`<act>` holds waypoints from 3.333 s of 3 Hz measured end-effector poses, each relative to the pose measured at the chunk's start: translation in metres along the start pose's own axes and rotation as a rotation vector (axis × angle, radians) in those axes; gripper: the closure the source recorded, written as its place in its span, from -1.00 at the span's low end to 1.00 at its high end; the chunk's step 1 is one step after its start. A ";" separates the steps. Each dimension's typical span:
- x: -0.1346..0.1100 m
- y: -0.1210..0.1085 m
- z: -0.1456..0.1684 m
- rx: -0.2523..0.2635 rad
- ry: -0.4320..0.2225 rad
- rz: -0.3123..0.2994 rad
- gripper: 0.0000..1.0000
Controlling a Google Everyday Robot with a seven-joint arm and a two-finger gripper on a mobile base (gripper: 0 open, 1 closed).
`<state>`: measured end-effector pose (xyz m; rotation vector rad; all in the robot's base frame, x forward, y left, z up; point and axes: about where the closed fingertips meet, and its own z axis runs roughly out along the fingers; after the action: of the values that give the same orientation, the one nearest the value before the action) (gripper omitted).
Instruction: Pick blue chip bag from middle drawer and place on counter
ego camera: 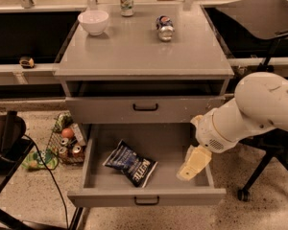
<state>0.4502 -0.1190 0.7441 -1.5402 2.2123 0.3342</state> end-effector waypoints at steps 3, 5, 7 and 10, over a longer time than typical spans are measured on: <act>0.001 -0.010 0.070 -0.038 -0.144 -0.008 -1.00; -0.021 -0.050 0.201 -0.064 -0.374 0.033 -1.00; -0.024 -0.055 0.268 -0.140 -0.436 0.093 -1.00; -0.033 -0.079 0.365 -0.061 -0.484 0.083 -1.00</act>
Offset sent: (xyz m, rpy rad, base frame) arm 0.0172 0.0110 -0.0412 0.1236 -0.0039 0.0148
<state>0.6081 0.0356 0.4416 -1.2350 1.8969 0.7220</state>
